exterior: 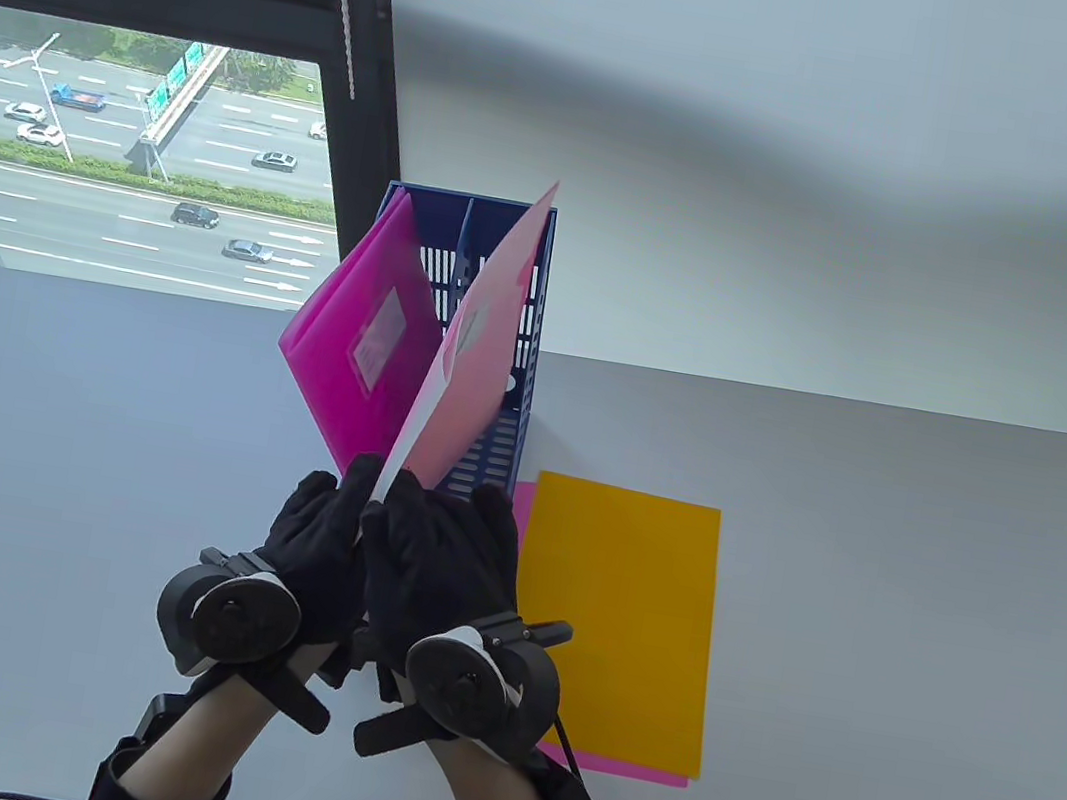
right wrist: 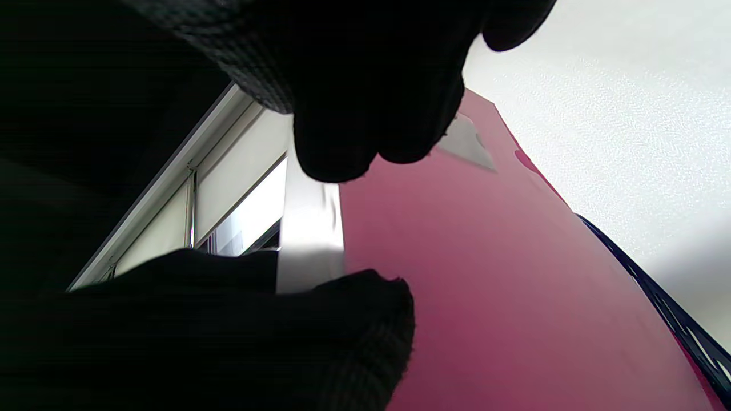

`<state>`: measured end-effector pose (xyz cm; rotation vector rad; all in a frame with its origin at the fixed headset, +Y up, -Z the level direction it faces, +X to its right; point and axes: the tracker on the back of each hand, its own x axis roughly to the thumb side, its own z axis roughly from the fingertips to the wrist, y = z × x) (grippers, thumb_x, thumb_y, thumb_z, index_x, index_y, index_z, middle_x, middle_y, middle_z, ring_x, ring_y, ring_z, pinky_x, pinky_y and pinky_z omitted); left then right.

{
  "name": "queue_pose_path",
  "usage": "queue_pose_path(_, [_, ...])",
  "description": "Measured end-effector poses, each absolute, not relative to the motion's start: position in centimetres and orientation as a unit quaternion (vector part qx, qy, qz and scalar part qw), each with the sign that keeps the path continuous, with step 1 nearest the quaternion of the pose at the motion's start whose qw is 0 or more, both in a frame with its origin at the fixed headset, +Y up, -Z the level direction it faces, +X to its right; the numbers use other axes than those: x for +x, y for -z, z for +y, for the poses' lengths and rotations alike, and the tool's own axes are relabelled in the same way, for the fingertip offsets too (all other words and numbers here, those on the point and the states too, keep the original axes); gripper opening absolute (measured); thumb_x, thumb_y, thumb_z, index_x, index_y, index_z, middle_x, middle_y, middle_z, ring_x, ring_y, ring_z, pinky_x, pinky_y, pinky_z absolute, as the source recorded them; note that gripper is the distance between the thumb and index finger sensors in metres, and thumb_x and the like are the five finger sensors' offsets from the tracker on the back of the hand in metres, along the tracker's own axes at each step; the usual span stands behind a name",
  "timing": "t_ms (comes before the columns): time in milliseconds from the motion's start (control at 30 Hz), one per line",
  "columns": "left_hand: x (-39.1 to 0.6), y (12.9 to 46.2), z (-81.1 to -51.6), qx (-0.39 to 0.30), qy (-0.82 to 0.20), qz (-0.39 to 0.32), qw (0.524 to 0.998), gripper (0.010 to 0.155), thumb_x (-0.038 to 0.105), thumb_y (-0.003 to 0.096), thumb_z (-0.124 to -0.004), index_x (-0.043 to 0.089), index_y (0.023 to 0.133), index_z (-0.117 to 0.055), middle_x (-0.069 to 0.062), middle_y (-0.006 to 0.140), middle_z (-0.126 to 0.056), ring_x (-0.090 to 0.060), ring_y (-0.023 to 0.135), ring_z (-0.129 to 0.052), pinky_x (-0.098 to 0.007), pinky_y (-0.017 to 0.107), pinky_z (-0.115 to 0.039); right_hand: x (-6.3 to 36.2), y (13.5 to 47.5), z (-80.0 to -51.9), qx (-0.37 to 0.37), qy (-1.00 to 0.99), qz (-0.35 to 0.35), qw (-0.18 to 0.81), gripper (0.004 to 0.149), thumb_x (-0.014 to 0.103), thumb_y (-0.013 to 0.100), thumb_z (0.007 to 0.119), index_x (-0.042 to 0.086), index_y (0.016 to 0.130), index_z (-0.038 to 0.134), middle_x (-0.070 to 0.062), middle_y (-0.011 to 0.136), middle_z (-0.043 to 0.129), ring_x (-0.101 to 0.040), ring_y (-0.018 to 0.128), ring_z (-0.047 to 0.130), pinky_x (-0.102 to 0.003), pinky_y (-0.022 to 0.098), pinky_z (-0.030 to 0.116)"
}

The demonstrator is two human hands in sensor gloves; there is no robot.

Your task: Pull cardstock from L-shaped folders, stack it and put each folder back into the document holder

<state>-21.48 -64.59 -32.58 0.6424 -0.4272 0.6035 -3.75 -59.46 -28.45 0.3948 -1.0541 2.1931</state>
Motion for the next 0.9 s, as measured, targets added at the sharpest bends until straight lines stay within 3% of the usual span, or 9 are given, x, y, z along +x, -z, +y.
queue_pose_path(133, [-22.3,32.6,-64.3,0.314,-0.301,-0.199,0.878,0.053,0.027,0.0577,-0.068,-0.002,0.102,-0.068,-0.014,0.076,-0.095,-0.04,0.069,-0.101,-0.055,0.072,-0.065,-2.5,28.6,-59.0,0.138,-0.83,-0.414,0.347,0.04,0.047,0.06,0.08,0.024,0.093,0.081,0.013,0.071,0.098,-0.013,0.075,0.093,-0.048,0.078,0.052])
queue_pose_path(500, [-27.5,32.9,-62.0,0.304,-0.446,-0.199,0.818,0.048,0.033,0.0584,-0.072,0.01,0.1,-0.077,-0.009,0.078,-0.097,-0.038,0.07,-0.102,-0.057,0.072,-0.065,4.8,29.6,-57.7,0.063,-0.798,-0.434,0.415,0.04,0.044,0.059,0.081,0.022,0.092,0.083,0.009,0.071,0.098,-0.017,0.075,0.092,-0.05,0.077,0.051])
queue_pose_path(700, [-29.7,33.9,-61.7,0.226,-0.543,-0.248,0.77,0.046,0.034,0.0585,-0.074,0.013,0.099,-0.08,-0.008,0.079,-0.097,-0.037,0.072,-0.102,-0.058,0.072,-0.065,8.7,30.8,-57.9,0.061,-0.788,-0.371,0.488,0.04,0.042,0.06,0.082,0.024,0.096,0.08,0.007,0.078,0.097,-0.021,0.08,0.089,-0.052,0.078,0.048])
queue_pose_path(900, [-30.2,35.1,-62.2,0.139,-0.586,-0.323,0.73,0.046,0.035,0.0582,-0.075,0.015,0.098,-0.082,-0.006,0.079,-0.098,-0.036,0.072,-0.102,-0.059,0.072,-0.065,10.7,31.9,-58.6,0.083,-0.77,-0.287,0.564,0.048,0.041,0.06,0.083,0.028,0.104,0.071,0.001,0.098,0.082,-0.029,0.091,0.078,-0.055,0.078,0.045])
